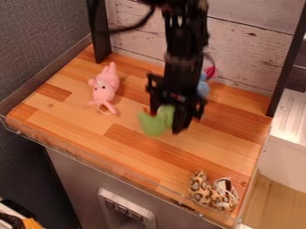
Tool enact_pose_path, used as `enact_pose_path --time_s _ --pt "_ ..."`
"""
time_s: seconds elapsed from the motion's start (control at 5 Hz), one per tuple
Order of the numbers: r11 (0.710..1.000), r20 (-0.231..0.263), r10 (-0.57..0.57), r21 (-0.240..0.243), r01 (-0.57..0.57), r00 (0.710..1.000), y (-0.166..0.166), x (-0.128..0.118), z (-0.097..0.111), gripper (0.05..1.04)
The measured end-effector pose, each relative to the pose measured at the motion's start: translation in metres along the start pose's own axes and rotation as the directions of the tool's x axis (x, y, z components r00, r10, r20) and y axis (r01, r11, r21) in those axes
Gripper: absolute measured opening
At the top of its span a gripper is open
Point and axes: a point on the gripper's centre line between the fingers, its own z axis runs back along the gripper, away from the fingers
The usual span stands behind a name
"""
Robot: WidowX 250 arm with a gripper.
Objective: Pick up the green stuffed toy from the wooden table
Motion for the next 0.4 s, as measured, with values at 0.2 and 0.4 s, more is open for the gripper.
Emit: enact_pose_path --time_s 0.2,0.4 --pt "0.975 0.003 0.224 -0.017 -0.223 0.975 0.007 -0.005 0.037 0.609" --pt "0.915 -0.008 0.401 -0.028 -0.401 0.916 0.014 -0.015 0.059 0.609"
